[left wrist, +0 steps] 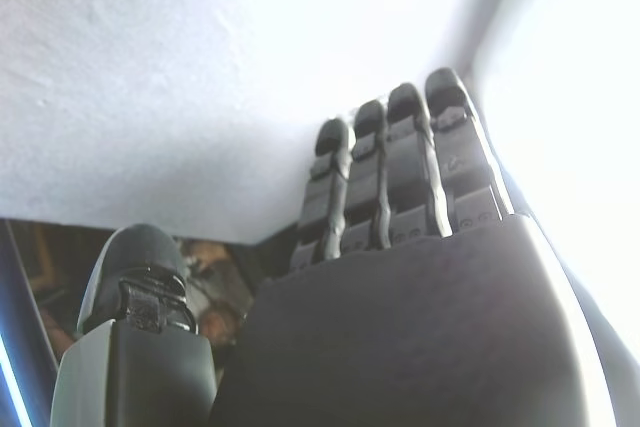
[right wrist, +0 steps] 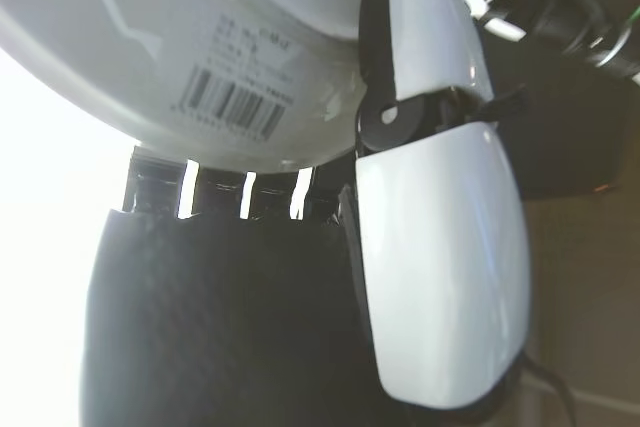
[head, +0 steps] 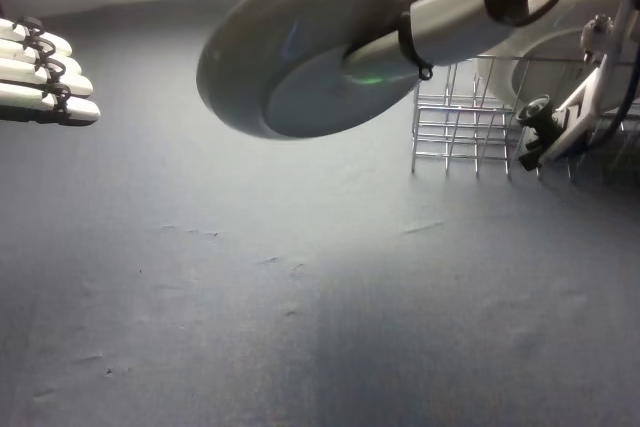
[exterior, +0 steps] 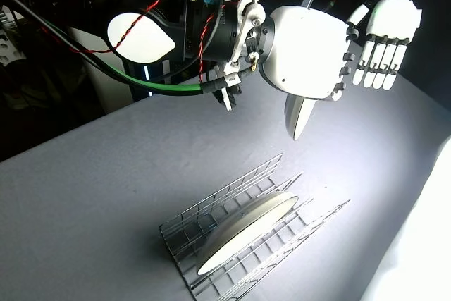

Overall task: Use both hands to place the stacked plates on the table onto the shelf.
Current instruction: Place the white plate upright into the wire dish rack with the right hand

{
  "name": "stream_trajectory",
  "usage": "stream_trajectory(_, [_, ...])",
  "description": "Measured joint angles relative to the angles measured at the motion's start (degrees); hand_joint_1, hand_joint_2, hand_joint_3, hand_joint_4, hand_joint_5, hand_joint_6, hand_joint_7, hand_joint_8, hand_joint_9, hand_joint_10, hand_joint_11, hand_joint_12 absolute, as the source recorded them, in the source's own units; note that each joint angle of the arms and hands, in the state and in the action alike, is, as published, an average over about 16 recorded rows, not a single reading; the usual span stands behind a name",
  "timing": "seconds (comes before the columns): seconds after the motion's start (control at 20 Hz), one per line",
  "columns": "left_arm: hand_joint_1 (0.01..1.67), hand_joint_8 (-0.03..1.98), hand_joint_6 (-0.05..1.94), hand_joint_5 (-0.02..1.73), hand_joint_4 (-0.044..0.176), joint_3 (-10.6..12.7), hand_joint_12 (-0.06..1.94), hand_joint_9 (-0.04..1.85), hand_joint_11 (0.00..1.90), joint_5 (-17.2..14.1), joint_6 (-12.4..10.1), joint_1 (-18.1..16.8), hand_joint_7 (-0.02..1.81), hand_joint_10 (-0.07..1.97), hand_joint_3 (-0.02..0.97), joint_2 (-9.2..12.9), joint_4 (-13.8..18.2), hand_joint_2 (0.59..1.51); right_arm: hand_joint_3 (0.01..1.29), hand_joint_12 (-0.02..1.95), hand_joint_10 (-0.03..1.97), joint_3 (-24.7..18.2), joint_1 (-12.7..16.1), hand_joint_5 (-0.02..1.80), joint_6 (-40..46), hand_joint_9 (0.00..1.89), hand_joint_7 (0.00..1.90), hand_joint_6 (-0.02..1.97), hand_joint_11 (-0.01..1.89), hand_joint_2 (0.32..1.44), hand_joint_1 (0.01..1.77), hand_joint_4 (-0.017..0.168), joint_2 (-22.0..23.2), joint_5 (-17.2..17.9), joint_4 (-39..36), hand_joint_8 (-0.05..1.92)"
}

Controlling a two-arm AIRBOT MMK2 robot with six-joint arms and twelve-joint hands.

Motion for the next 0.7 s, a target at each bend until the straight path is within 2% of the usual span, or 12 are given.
stream_trajectory(0.3, [0.01,0.0,0.01,0.09,0.005,0.0,0.1,0.08,0.04,-0.2,-0.7,0.0,0.08,0.02,0.007,-0.1,0.1,1.165,0.01,1.54,1.23,0.4,1.8,0.93,0.3,0.95,0.98,0.93,0.8,1.0,1.38,-0.006,0.9,-3.9,8.3,0.97])
stream_trajectory(0.7, [0.01,0.0,0.01,0.08,0.005,-0.2,0.1,0.08,0.04,-0.5,-0.9,0.0,0.08,0.02,0.007,-0.2,0.5,1.165,0.01,1.56,1.19,1.0,2.3,0.94,0.7,0.95,0.98,0.9,0.77,1.0,1.37,-0.007,3.9,-6.5,12.5,0.95])
